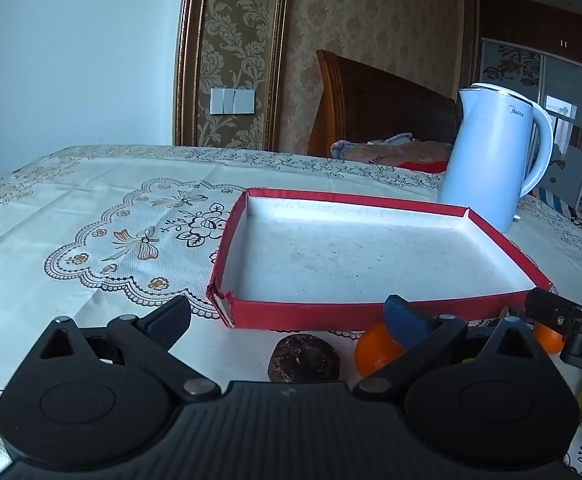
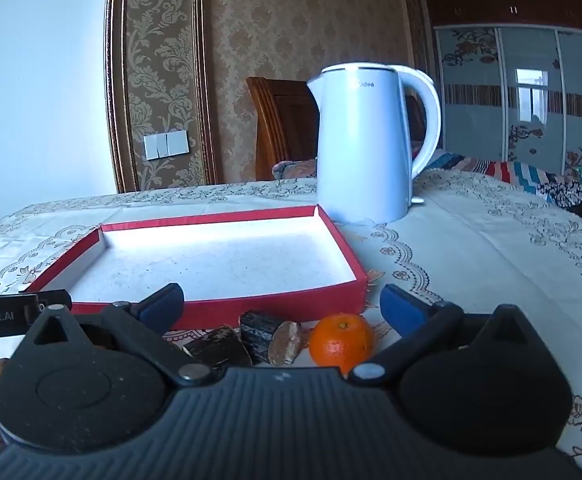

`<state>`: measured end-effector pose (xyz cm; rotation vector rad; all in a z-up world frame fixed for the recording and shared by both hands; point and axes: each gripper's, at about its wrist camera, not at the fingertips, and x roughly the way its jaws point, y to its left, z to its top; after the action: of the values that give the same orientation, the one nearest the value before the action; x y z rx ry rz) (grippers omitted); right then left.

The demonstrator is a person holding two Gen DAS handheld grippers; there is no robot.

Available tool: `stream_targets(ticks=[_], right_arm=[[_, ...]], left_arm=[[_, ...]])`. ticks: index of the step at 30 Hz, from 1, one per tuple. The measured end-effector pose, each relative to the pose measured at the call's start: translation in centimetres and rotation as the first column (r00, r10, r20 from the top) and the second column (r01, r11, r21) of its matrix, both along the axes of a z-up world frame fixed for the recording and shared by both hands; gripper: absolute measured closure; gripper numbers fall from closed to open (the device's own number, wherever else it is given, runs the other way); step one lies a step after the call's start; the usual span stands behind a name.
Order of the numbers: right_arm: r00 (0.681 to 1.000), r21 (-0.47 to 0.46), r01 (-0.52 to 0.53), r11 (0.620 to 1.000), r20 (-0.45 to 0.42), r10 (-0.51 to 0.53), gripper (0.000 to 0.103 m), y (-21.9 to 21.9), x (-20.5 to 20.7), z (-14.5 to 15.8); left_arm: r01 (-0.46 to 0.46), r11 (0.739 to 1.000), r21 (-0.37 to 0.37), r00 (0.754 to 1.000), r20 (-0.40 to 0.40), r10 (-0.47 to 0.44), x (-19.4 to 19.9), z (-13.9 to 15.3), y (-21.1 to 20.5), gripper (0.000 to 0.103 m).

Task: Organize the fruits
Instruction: 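Move both grippers toward the fruits lying beside the red tray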

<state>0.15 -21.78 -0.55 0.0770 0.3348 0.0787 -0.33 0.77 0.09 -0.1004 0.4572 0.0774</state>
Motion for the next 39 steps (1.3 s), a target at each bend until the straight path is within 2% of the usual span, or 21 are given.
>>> stream_targets(ticks=[5,8,9,10,19,22,27,31,35,37,39], right_arm=[[1.000,0.031,-0.009,0.999,-0.011,0.009,0.000,-0.3,-0.9,0.3],[1.000,0.054,0.001,0.999,-0.029,0.001,0.000,-0.8,1.4,-0.2],[1.000,0.037,0.000,0.999,-0.009,0.001,0.000,-0.9,0.6,-0.2],[1.000,0.061,0.004,0.998,-0.020,-0.003,0.000,-0.4,0.1,0.2],[1.000,0.087,0.013,0.996,-0.002,-0.013,0.000,-0.8,0.0,0.1],[1.000,0.070,0.006,0.998,-0.029,-0.004,0.000,-0.6,0.3,0.1],[1.000,0.118,0.010,0.993,0.010,-0.011,0.000,-1.6,-0.3,0.1],[0.999,0.097,0.006,0.995,0.033,-0.010,0.000,-2.5,-1.2,0.4],[0.999,0.016,-0.021,1.000,0.035,0.021,0.000,-3.2,-1.9,0.7],[0.998,-0.021,-0.015,1.000,0.066,0.016,0.000,-3.6,-2.3,0.6],[0.998,-0.027,-0.013,1.000,0.059,0.015,0.000,-4.0,-2.5,0.5]], left_arm=[[0.010,1.000,0.017,1.000,0.005,-0.010,0.0,-0.1,-0.4,0.000],[0.032,0.999,0.035,0.999,-0.014,-0.032,0.2,-0.2,-0.8,0.000],[0.036,0.999,0.039,0.999,-0.016,-0.035,0.2,-0.3,-0.9,0.000],[0.041,0.998,0.040,0.999,-0.017,-0.041,0.2,-0.3,-0.9,0.000],[0.073,0.996,0.046,0.997,-0.028,-0.071,0.3,-0.4,-1.3,0.000],[0.066,0.997,0.047,0.997,-0.031,-0.065,0.3,-0.5,-1.3,0.000],[0.042,0.998,0.043,0.999,0.000,-0.042,-0.2,-0.1,-0.9,0.000],[0.067,0.998,0.021,0.998,0.021,-0.067,-0.9,0.2,-0.3,0.000],[0.073,0.995,0.062,0.997,0.031,-0.075,-1.9,0.1,-0.4,0.000],[0.081,0.995,0.066,0.996,0.037,-0.084,-2.1,0.1,-0.4,0.000],[0.077,0.995,0.063,0.996,0.032,-0.080,-2.0,0.0,-0.3,0.000]])
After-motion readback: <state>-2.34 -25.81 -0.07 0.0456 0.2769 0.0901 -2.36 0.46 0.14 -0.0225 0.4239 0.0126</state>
